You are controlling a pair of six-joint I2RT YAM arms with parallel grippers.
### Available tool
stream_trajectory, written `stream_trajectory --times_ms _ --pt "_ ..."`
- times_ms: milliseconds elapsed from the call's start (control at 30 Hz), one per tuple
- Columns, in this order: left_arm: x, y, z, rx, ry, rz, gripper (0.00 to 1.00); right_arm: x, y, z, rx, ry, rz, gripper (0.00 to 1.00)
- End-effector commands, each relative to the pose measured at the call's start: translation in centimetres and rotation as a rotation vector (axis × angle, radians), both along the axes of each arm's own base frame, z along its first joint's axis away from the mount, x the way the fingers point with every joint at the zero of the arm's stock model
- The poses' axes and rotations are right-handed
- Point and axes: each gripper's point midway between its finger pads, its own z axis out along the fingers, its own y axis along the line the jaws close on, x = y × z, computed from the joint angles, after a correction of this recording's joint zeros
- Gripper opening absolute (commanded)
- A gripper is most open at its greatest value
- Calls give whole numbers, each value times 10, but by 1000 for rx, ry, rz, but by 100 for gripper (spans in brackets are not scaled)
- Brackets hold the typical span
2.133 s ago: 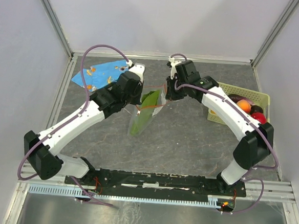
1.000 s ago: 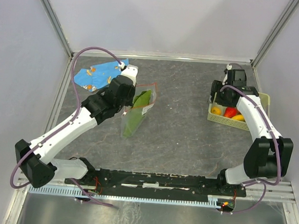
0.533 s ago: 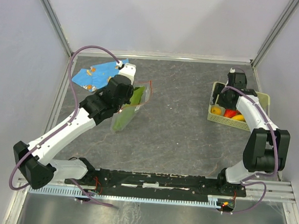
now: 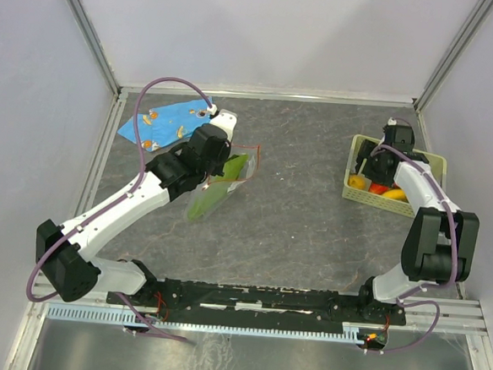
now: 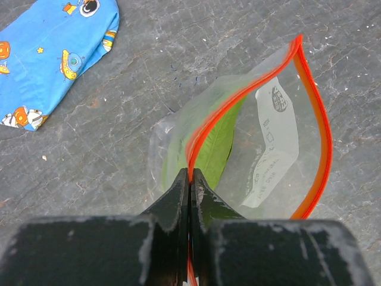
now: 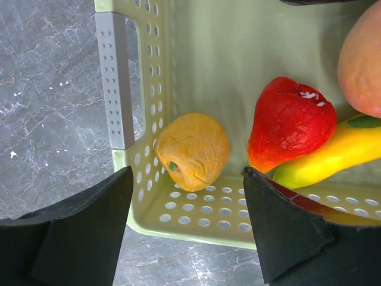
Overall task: Place the food in the zip-top bag and seal the zipper
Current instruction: Pick up the fake fruit from the bin.
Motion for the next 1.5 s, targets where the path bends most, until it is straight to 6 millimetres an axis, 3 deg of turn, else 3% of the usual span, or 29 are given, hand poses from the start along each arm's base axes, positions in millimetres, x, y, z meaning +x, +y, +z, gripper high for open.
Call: stream_trajectory --times_ms 0,167,400,700,933,1067,1167,1467 --pt "7 -4 14 -54 -50 16 3 9 -11 28 1 -111 -49 82" --pt "8 0 17 -44 -62 31 3 4 -20 15 -1 -63 -76 77" --pt "7 0 17 -44 -60 30 3 5 0 -13 98 16 -2 71" --pt "7 0 16 -42 -59 30 3 5 10 -46 153 93 31 75" --pt "7 -2 15 -43 -51 21 3 4 11 -59 162 121 33 75" --pt "7 -2 13 -40 -48 22 3 3 12 -60 163 126 31 73" --pt "7 -2 13 -42 -44 20 3 4 11 -55 162 112 29 66" --pt "6 -1 17 -47 -54 22 3 5 2 -5 98 -29 -5 53"
